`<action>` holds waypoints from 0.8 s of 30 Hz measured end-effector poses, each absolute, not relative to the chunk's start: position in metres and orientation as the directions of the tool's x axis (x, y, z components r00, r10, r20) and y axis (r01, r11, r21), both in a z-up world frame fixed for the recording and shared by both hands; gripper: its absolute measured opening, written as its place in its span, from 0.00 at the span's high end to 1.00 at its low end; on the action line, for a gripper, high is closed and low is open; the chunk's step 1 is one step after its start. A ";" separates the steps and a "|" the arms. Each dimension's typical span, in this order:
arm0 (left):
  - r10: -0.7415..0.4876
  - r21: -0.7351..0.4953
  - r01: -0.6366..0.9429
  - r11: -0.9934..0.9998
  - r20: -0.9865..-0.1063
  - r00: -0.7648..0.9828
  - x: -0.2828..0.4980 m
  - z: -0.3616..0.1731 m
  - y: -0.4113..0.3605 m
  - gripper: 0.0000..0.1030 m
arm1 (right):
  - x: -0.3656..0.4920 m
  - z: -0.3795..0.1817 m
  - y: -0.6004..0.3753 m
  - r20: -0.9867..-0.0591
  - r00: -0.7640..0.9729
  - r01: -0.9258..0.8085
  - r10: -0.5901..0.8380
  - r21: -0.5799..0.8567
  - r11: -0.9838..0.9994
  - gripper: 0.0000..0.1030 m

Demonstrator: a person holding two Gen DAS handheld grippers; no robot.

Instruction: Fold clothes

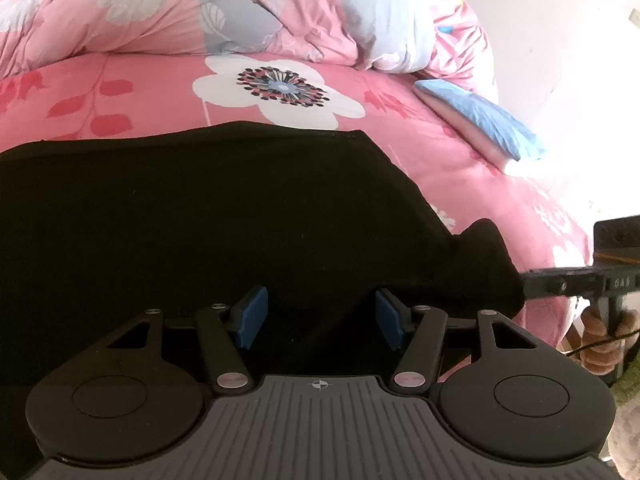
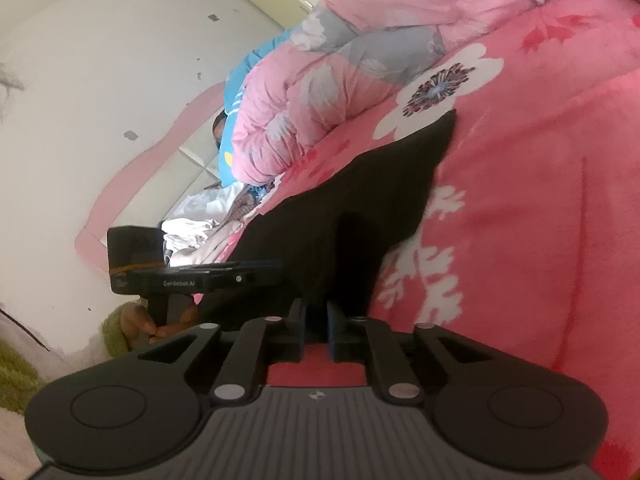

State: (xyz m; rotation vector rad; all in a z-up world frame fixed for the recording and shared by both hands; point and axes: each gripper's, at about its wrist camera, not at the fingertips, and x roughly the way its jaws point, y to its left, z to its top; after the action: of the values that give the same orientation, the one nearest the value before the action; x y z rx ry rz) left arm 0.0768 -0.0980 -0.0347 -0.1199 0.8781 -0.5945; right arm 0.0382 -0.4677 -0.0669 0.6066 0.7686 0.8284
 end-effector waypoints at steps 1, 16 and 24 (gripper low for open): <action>-0.536 -0.336 0.440 0.833 -0.688 0.489 0.076 -0.034 -0.097 0.43 | 0.040 -0.068 -0.470 -0.345 0.446 -0.414 0.826 0.738 0.532 0.68; -0.477 -0.355 0.319 0.879 -0.661 0.579 0.050 -0.012 -0.018 0.42 | 0.079 -0.082 -0.457 -0.229 0.202 -0.477 0.952 0.826 0.300 0.62; -0.285 -0.294 0.101 0.951 -0.695 0.661 0.043 -0.016 0.046 0.42 | 0.116 -0.088 -0.438 -0.273 0.122 -0.427 0.954 0.853 0.299 0.57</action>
State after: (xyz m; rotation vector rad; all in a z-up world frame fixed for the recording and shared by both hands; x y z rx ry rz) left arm 0.0427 0.0462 -0.0165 -0.2385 0.8222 -0.2206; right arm 0.1158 -0.4381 -0.0882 0.6904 0.9599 1.1336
